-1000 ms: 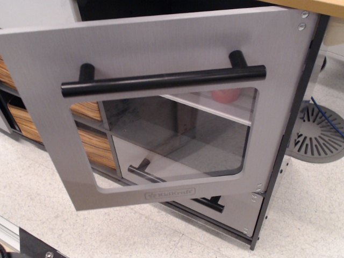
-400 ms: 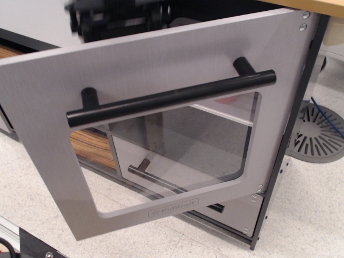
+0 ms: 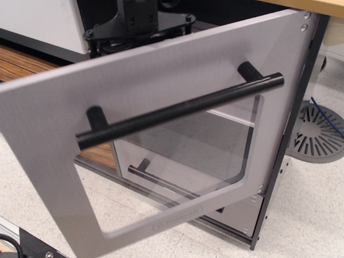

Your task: Open oven

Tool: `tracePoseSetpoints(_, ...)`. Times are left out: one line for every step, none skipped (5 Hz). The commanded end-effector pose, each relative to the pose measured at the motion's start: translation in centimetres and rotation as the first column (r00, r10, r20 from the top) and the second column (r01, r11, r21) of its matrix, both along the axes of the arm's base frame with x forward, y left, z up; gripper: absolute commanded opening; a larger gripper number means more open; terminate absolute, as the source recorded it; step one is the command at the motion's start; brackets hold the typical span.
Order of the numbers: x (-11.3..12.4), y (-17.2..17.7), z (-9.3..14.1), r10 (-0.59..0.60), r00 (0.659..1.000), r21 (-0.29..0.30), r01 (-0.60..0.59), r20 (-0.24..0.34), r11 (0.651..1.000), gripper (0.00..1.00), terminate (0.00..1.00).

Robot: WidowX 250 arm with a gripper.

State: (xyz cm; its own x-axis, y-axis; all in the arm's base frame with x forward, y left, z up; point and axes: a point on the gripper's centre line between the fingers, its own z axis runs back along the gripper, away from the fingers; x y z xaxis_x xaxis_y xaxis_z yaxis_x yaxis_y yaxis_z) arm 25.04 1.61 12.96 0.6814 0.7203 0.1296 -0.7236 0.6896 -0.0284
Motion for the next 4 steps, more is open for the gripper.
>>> tracePoseSetpoints(-0.61, -1.34, 1.96, -0.020, 0.999, -0.042, 0.021, 0.025, 0.999, 1.00, 0.00)
tracePoseSetpoints(-0.47, -1.31, 2.10, -0.030, 1.000, -0.045, 0.030, 0.000, 0.999, 1.00, 0.00)
tracePoseSetpoints(-0.47, -1.31, 2.10, -0.030, 1.000, -0.045, 0.030, 0.000, 0.999, 1.00, 0.00)
tracePoseSetpoints(-0.47, -1.31, 2.10, -0.030, 1.000, -0.045, 0.030, 0.000, 0.999, 1.00, 0.00)
